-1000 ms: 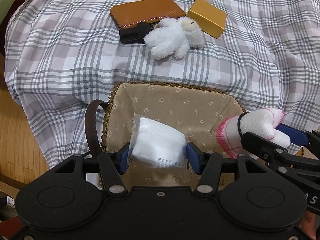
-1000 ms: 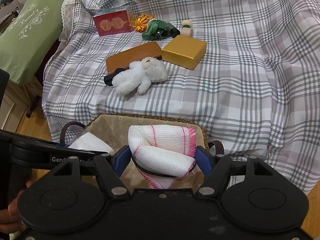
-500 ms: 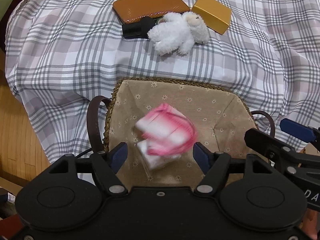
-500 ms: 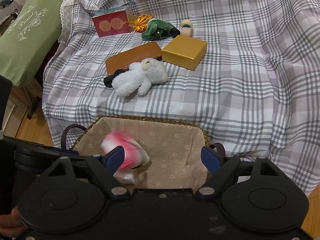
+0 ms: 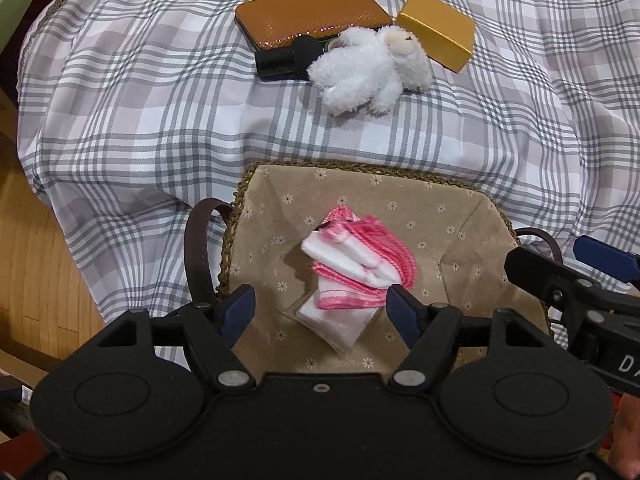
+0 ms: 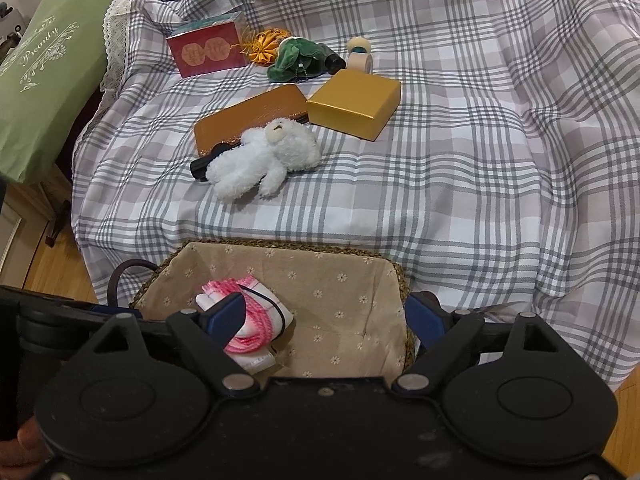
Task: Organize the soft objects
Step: 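Withdraw both open grippers from the basket toward the items on the sheet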
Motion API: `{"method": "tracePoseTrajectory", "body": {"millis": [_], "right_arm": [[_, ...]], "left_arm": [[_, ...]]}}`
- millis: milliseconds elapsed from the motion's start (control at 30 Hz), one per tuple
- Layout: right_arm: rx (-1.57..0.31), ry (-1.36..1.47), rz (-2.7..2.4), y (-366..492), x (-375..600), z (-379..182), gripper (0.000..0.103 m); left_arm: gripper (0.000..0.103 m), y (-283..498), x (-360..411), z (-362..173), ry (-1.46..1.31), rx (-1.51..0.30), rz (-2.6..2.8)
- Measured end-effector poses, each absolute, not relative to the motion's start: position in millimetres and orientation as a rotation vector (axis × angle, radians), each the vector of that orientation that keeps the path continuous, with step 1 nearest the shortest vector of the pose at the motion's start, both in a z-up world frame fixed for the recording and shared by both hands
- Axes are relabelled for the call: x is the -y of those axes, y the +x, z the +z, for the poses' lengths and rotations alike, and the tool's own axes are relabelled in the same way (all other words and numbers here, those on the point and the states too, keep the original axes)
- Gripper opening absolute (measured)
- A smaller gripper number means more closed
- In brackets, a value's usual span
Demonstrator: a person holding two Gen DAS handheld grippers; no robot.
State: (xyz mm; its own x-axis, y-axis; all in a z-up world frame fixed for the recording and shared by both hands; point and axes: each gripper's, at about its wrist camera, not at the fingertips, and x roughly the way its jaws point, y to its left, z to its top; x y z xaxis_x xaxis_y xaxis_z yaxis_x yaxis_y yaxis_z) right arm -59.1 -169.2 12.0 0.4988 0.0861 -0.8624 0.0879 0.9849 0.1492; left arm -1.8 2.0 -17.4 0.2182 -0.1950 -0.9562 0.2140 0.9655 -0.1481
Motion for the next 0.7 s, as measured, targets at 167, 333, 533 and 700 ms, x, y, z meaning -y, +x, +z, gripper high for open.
{"method": "tracePoseTrajectory", "body": {"millis": [167, 333, 533, 700], "right_arm": [[-1.027, 0.172, -0.023, -55, 171, 12, 0.089], [-1.003, 0.178, -0.064, -48, 177, 11, 0.091], [-0.964, 0.176, -0.115, -32, 188, 11, 0.092], [-0.922, 0.132, -0.179, -13, 197, 7, 0.093]], "left_arm": [[0.073, 3, -3, -14, 0.029, -1.273, -0.259], [0.077, 11, -4, -9, 0.029, -1.217, -0.239], [0.078, 28, -3, -11, 0.021, -1.184, -0.235], [0.078, 37, 2, -11, 0.062, -1.15, -0.21]]}}
